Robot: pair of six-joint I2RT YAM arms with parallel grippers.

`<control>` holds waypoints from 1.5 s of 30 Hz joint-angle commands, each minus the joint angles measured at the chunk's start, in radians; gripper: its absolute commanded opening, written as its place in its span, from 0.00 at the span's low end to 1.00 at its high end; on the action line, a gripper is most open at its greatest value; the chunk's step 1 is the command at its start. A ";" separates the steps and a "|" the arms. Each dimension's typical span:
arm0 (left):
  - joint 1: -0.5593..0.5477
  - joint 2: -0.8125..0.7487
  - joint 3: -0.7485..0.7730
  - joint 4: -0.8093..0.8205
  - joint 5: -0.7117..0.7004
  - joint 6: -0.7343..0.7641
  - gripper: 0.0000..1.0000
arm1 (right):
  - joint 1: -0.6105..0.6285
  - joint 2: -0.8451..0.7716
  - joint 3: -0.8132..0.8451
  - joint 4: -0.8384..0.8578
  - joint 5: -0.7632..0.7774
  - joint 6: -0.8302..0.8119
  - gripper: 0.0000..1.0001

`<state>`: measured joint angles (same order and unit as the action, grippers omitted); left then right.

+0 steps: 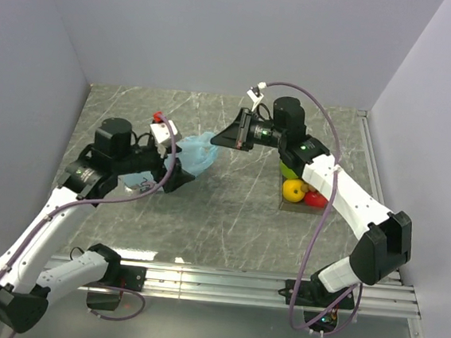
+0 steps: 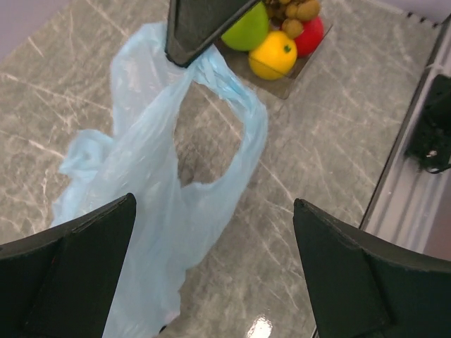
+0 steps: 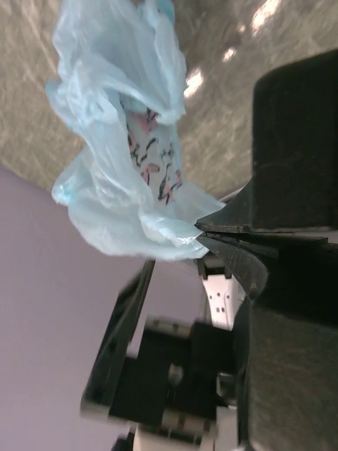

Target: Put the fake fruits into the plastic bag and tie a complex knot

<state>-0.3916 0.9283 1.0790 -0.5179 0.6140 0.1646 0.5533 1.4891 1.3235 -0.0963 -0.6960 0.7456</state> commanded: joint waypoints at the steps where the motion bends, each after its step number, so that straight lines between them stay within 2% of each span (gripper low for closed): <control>1: -0.058 0.018 -0.031 0.116 -0.193 -0.028 0.99 | 0.039 0.020 0.071 0.066 -0.007 0.054 0.00; 7: -0.148 0.075 -0.056 0.209 -0.352 0.013 0.99 | 0.071 0.022 0.079 0.090 -0.033 0.095 0.00; 8: -0.157 0.082 -0.056 0.217 -0.365 0.019 0.92 | 0.074 0.022 0.079 0.095 -0.042 0.100 0.00; 9: -0.158 0.093 -0.048 0.217 -0.375 0.009 0.73 | 0.077 0.022 0.080 0.095 -0.048 0.101 0.00; 10: -0.155 0.104 -0.038 0.200 -0.378 -0.008 0.29 | 0.077 0.017 0.083 0.095 -0.048 0.086 0.03; 11: -0.148 0.103 -0.018 0.190 -0.353 -0.013 0.03 | 0.070 0.016 0.085 0.070 -0.036 0.066 0.12; 12: -0.127 0.096 -0.013 0.182 -0.282 -0.022 0.00 | 0.060 0.005 0.086 0.046 -0.024 0.008 0.22; 13: -0.110 0.069 -0.011 0.177 -0.234 -0.033 0.00 | 0.045 0.000 0.083 0.020 0.013 -0.021 0.44; 14: -0.081 0.052 -0.011 0.173 -0.191 -0.051 0.00 | 0.005 -0.007 0.080 -0.023 0.035 -0.053 0.56; 16: -0.055 0.009 -0.017 0.177 -0.117 -0.091 0.00 | -0.035 -0.024 0.068 -0.068 0.107 -0.175 0.72; 17: -0.037 -0.002 -0.024 0.182 -0.108 -0.133 0.00 | -0.058 -0.030 0.060 -0.091 0.181 -0.214 0.77; 19: -0.017 -0.026 -0.030 0.186 -0.074 -0.157 0.00 | -0.052 -0.033 0.049 -0.120 0.252 -0.346 0.91; 22: 0.000 -0.022 -0.036 0.208 -0.074 -0.258 0.00 | -0.015 -0.020 0.052 -0.186 0.259 -0.407 0.95; 28: 0.057 0.018 -0.007 0.279 0.021 -0.405 0.00 | 0.086 -0.020 -0.006 -0.125 0.277 -0.437 0.97; 32: 0.126 0.009 -0.004 0.341 0.082 -0.485 0.00 | 0.120 0.042 0.023 -0.210 0.329 -0.494 0.98; 36: 0.204 0.015 -0.016 0.389 0.162 -0.566 0.00 | 0.119 0.074 -0.015 -0.261 0.380 -0.578 0.98; 37: 0.220 0.012 -0.024 0.424 0.205 -0.600 0.00 | 0.120 0.080 -0.036 -0.269 0.388 -0.597 0.92; 39: 0.267 0.006 -0.050 0.453 0.222 -0.635 0.00 | 0.111 0.097 -0.055 -0.295 0.412 -0.653 0.68; 40: 0.289 0.004 -0.054 0.459 0.255 -0.648 0.00 | 0.099 0.097 -0.072 -0.305 0.418 -0.667 0.46; 42: 0.370 0.006 -0.060 0.449 0.286 -0.655 0.00 | 0.024 0.079 -0.093 -0.327 0.373 -0.681 0.21; 43: 0.390 0.007 -0.059 0.435 0.297 -0.646 0.00 | -0.007 0.066 -0.118 -0.332 0.347 -0.683 0.00; 45: 0.508 0.013 -0.041 0.366 0.308 -0.587 0.00 | -0.125 0.018 -0.147 -0.345 0.245 -0.683 0.00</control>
<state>0.0189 0.9512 1.0252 -0.1421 0.8505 -0.4335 0.5743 1.5757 1.2057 -0.4065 -0.3714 0.1093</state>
